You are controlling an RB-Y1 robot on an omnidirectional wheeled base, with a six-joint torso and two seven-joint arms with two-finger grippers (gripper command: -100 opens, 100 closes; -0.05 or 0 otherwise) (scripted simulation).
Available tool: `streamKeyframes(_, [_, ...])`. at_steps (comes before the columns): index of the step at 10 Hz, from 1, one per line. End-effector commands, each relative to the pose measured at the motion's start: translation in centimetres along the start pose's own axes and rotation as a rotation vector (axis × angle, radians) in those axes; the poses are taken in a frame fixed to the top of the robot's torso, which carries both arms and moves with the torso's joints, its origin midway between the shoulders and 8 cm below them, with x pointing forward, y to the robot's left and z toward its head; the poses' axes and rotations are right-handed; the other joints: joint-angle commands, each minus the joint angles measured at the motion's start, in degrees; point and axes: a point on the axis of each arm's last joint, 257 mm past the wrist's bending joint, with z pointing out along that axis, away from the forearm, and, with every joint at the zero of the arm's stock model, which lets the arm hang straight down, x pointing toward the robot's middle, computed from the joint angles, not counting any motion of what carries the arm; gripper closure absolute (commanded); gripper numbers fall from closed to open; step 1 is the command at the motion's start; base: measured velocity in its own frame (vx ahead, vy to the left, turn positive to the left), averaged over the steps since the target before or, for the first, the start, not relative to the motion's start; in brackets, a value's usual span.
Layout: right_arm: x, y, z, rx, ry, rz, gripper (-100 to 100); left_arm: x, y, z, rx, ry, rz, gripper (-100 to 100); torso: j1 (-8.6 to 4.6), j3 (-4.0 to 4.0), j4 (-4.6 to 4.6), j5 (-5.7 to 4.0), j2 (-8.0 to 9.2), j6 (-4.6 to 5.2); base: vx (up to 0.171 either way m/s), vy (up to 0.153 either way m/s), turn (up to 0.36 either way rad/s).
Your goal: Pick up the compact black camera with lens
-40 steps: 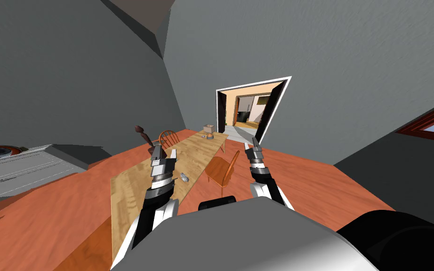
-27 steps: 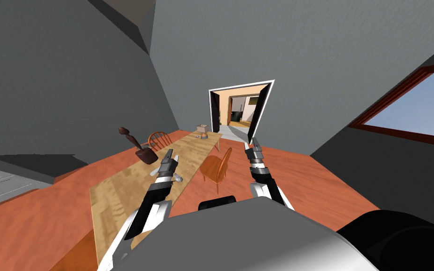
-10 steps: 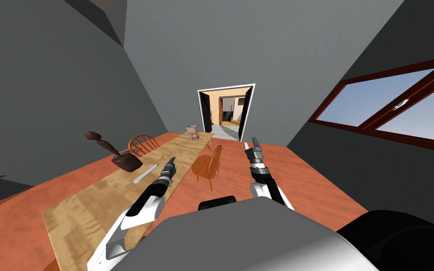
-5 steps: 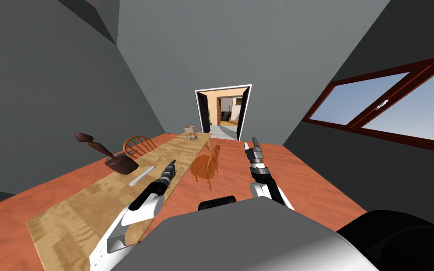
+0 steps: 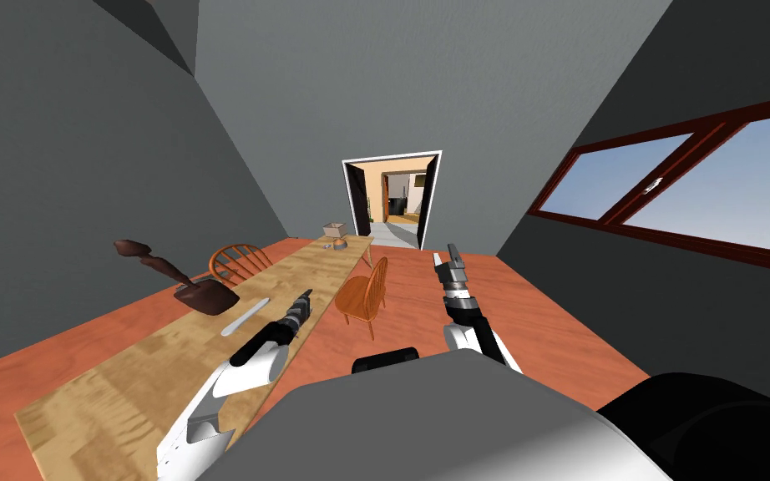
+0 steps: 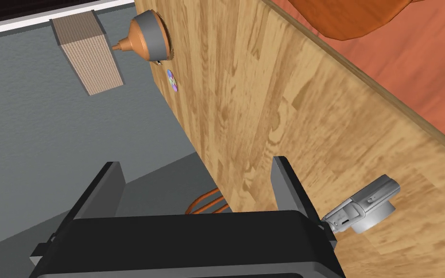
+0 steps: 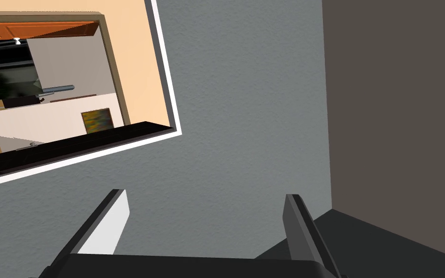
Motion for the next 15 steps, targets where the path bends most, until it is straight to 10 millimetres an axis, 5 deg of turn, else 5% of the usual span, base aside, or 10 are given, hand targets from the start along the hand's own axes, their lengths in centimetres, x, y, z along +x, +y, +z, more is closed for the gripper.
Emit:
streamKeyframes(1, [0.0, 0.0, 0.0, 0.000, 0.000, 0.000, 0, -0.1, 1.7, 0.6, -0.064, 0.012, 0.005, -100, 0.00, 0.00, 0.00, 0.00, 0.00, 0.00, 0.001, 0.010, -0.068])
streamKeyframes(15, [0.0, 0.0, 0.0, 0.000, 0.000, 0.000, 0, -0.5, 13.3, 0.3, -0.512, 0.111, 0.056, -100, 0.18, -0.07, -0.03, 0.04, -0.13, 0.00, 0.016, 0.033, -0.042])
